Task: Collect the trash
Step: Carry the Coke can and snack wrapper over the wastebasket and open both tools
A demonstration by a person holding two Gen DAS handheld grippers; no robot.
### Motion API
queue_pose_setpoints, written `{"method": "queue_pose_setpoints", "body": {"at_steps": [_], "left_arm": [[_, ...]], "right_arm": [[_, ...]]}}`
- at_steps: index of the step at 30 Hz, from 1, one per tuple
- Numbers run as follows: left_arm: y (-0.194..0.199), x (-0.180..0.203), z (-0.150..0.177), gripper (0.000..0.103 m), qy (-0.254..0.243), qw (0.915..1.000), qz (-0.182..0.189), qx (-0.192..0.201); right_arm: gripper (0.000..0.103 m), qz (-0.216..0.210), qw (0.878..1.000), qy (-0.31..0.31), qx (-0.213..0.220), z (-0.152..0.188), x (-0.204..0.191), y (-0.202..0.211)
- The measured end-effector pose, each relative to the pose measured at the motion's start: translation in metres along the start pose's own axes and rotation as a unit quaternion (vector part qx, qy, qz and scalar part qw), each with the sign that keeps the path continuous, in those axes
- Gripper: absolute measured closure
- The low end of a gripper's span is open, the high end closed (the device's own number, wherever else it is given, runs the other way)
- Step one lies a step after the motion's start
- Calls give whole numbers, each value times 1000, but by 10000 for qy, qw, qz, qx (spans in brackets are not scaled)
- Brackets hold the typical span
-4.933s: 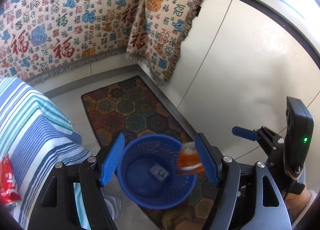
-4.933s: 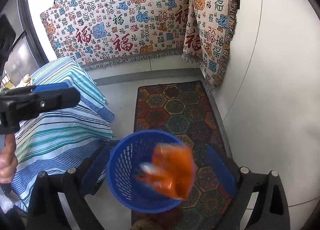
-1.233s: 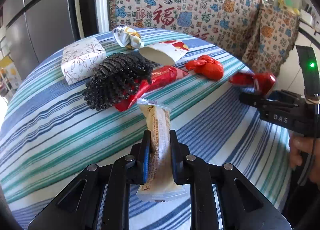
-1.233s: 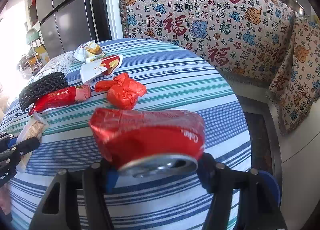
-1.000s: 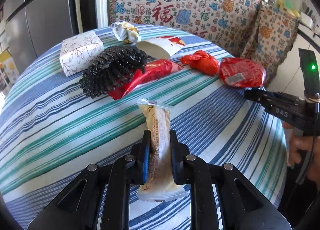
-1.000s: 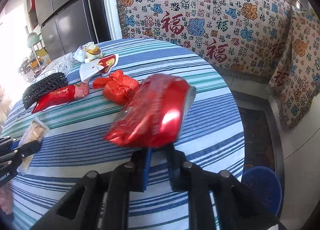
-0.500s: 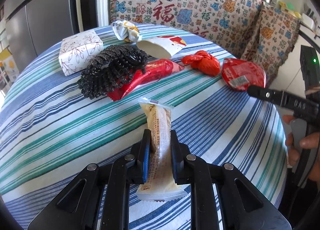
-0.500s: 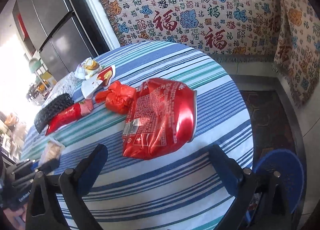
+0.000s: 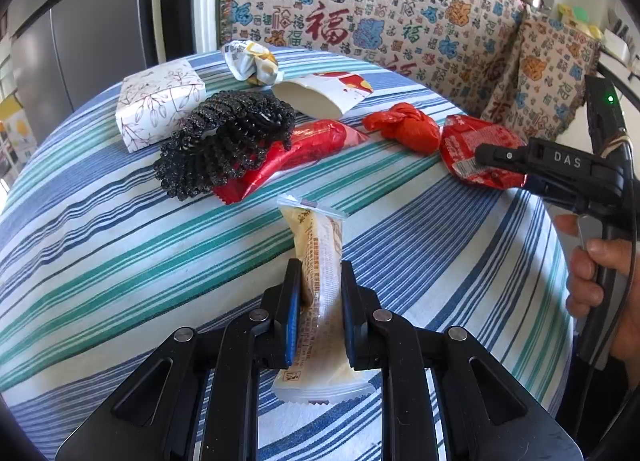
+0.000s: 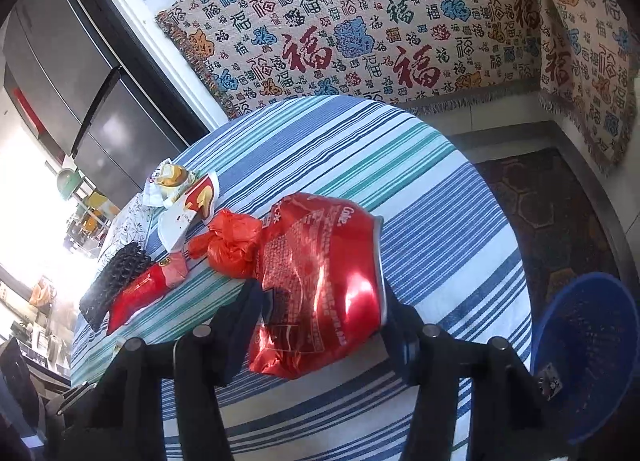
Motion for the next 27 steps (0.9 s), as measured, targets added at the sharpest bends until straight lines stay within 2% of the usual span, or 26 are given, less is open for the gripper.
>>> {"method": "queue_pose_setpoints", "body": {"at_steps": [3,12,18,27], "left_arm": [[0,0,-1,87,64,10000,22,23],[7,18,-2,87,147,9993,330,137],[20,62,-14,87,-87,9974,688,205],[23,134,-29,87,-553,9929,1049,128]], "right_arm": [[52,-30,9998,170,46,4,-6,5],[55,-63,9978,565,351,16,-8,35],[56,-45,9963,636,567,19,1,69],[57,91,9944,485,930,20,46,131]]}}
Point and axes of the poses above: each gripper's, at about its wrist camera, not at the fingertips, and y roughly against the way its jaws point, x to its right, z to its underside, the point moved 4 cm from there along -y, roughly the way its jaws point, and after that the axes turned 3 degrees about -x, right-handed, at the moved point
